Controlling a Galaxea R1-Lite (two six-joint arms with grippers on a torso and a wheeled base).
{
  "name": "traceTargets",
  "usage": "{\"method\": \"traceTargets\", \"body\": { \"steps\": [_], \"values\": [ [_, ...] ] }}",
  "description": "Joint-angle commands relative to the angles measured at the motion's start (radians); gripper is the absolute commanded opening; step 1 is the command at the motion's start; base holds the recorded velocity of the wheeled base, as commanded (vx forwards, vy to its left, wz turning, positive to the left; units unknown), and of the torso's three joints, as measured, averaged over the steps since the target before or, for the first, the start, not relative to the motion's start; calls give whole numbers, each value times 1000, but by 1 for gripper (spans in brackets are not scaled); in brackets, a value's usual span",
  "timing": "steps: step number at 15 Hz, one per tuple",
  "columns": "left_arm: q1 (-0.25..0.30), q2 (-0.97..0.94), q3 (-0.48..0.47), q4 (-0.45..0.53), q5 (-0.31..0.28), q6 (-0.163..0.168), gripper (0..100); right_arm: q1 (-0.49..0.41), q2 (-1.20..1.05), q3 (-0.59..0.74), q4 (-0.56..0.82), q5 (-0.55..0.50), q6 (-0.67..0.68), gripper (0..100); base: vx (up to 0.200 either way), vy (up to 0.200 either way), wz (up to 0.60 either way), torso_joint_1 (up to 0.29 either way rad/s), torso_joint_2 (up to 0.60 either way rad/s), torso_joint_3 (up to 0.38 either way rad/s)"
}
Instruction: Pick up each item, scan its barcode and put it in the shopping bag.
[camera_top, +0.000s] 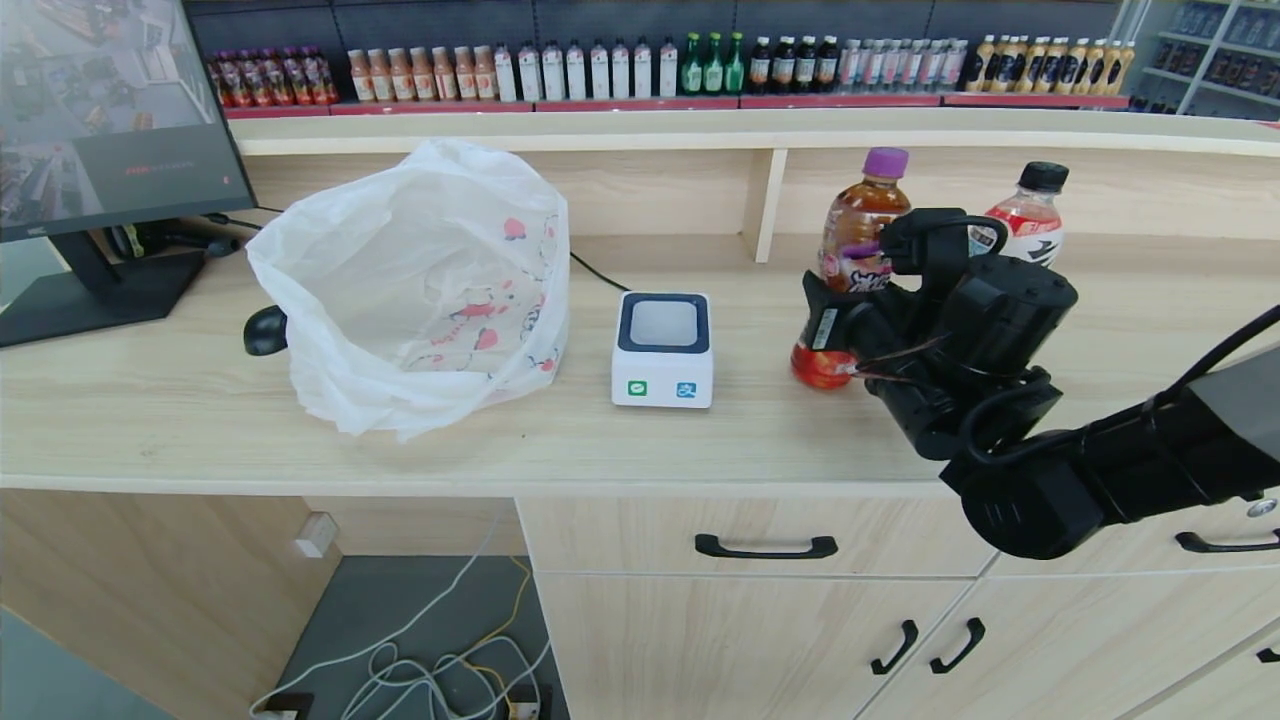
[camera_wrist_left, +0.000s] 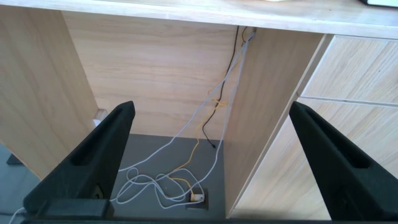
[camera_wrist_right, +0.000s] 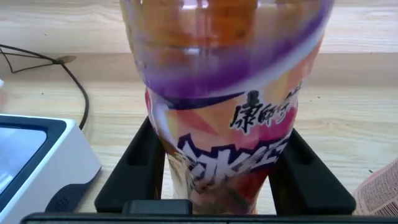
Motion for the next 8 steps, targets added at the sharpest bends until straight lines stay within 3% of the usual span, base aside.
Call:
{"method": "traceTargets", "body": {
  "steps": [1, 8],
  "values": [
    [-1, 0, 0, 0, 1, 0, 100, 0, -12, 0, -1, 1, 0, 0, 0, 0, 0, 0, 0, 0],
    [-1, 0, 0, 0, 1, 0, 100, 0, -62, 12, -4, 1, 14, 0, 0, 0, 0, 0, 0, 0]
  ]
}}
